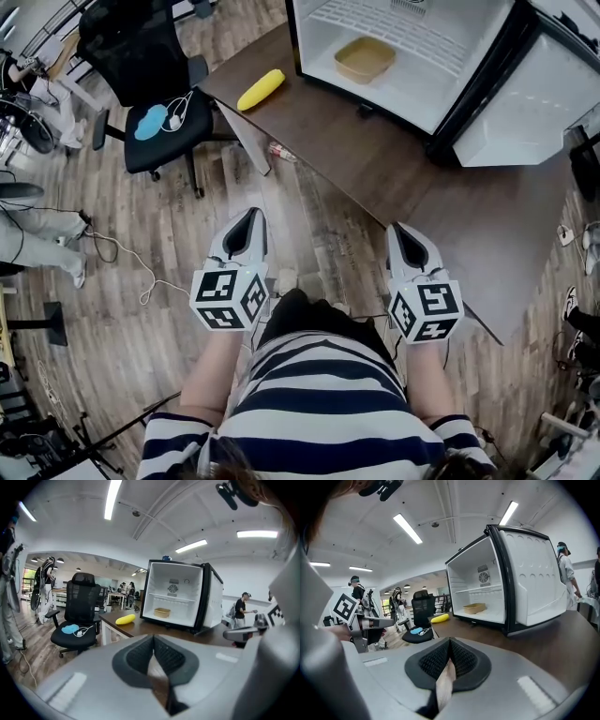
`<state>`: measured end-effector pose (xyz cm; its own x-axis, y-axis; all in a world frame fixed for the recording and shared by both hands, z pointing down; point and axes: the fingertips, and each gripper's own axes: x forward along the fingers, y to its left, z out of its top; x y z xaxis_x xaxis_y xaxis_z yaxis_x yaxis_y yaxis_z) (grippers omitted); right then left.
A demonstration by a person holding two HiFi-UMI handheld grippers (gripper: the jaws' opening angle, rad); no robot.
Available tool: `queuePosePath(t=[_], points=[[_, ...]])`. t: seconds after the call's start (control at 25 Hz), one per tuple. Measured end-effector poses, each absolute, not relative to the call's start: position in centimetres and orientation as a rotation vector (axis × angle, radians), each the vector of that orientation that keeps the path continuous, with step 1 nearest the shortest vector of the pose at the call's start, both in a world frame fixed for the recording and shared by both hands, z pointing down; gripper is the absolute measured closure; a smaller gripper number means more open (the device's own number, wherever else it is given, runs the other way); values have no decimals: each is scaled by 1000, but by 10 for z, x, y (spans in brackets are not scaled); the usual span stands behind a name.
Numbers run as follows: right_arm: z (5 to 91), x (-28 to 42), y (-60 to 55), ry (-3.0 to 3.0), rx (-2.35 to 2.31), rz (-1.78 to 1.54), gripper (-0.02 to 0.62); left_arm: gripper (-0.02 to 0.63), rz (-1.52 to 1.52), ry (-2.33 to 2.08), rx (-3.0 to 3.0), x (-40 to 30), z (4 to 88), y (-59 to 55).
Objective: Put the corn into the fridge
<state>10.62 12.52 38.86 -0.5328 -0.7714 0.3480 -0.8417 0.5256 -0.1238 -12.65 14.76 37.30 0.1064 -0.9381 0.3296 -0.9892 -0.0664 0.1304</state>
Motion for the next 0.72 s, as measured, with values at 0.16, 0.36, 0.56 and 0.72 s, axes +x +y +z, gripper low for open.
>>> queuePosePath(t=[0.16, 0.36, 0.56, 0.72], points=[[385, 105, 131, -2554, 1321, 428, 604, 606, 243, -1877, 2083, -116, 376, 151], [386, 109, 136, -2550, 1325, 416, 604, 606, 237, -1880, 2092, -113, 372, 156], [391, 112, 144, -2537, 1312, 447, 604, 606, 233, -1881, 2097, -108, 367, 162], [395, 108, 141, -2529, 1307, 446, 604, 606, 234, -1870, 2112, -109, 368, 155]])
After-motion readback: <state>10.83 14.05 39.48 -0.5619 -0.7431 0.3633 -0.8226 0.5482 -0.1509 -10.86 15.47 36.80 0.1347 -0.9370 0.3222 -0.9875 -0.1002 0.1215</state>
